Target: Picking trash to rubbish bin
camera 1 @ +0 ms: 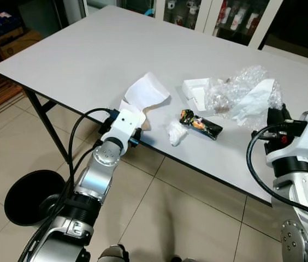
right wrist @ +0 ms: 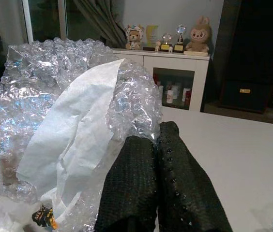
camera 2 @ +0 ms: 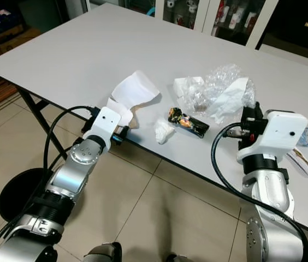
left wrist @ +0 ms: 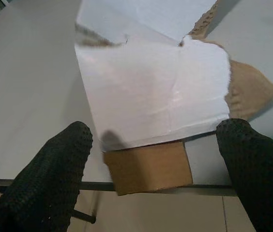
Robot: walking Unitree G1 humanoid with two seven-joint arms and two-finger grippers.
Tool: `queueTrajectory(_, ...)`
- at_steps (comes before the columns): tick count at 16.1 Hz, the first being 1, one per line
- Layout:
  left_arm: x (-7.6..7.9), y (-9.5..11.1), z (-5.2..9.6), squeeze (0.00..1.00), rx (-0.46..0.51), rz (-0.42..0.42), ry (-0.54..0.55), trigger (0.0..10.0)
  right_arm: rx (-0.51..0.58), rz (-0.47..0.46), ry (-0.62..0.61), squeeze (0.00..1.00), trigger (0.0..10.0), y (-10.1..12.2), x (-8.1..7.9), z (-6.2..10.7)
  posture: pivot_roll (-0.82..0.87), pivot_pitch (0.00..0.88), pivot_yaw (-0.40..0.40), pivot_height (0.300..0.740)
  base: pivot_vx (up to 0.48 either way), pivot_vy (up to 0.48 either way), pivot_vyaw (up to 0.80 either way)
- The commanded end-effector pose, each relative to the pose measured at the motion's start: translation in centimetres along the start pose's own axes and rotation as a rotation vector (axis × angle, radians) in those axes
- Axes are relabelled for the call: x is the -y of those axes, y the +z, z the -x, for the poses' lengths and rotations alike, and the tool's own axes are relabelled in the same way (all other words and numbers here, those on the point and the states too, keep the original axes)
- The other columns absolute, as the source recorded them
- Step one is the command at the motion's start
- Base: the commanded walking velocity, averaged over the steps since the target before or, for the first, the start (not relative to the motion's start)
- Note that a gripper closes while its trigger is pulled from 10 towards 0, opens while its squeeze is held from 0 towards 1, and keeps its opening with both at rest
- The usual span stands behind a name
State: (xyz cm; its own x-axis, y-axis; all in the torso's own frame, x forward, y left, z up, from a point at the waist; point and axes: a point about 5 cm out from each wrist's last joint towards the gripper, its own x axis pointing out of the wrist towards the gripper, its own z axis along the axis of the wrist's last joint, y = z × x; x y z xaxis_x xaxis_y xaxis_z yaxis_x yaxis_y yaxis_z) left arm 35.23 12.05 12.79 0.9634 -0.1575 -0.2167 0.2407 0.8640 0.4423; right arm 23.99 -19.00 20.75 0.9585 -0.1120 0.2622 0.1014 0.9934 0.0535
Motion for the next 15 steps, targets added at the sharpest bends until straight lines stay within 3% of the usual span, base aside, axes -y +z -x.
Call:
queueTrajectory(1, 0.1, 0.6, -0.2, 0.00, 0.027, -0.009, -0.007, 10.0, 0.013, 0.013, -0.020, 0.00, 10.0, 0.4, 0.5, 0.1, 0.17, 0.148, -0.067, 0.740, 0.000, 0.000, 0.00)
queueTrajectory(6, -0.4, 2.1, -0.3, 0.00, 0.142, -0.019, 0.010, 10.0, 0.036, 0.014, -0.021, 0.00, 10.0, 0.7, 0.4, 0.1, 0.17, 0.140, -0.061, 0.740, 0.000, 0.000, 0.00)
queueTrajectory(9, -0.3, 2.5, -0.1, 0.00, 0.133, -0.035, -0.009, 10.0, 0.042, 0.012, -0.021, 0.00, 10.0, 0.8, 0.3, 0.0, 0.18, 0.138, -0.058, 0.740, 0.000, 0.000, 0.00)
queueTrajectory(11, 0.1, 2.2, 0.3, 0.00, 0.118, -0.081, -0.040, 10.0, 0.044, 0.011, -0.020, 0.00, 10.0, 0.8, 0.2, 0.0, 0.18, 0.138, -0.058, 0.740, 0.000, 0.000, 0.00)
queueTrajectory(15, 1.1, 1.3, 0.9, 0.00, 0.100, -0.086, -0.087, 10.0, 0.048, 0.008, -0.015, 0.00, 10.0, 0.8, 0.1, -0.2, 0.19, 0.136, -0.059, 0.740, 0.000, 0.000, 0.00)
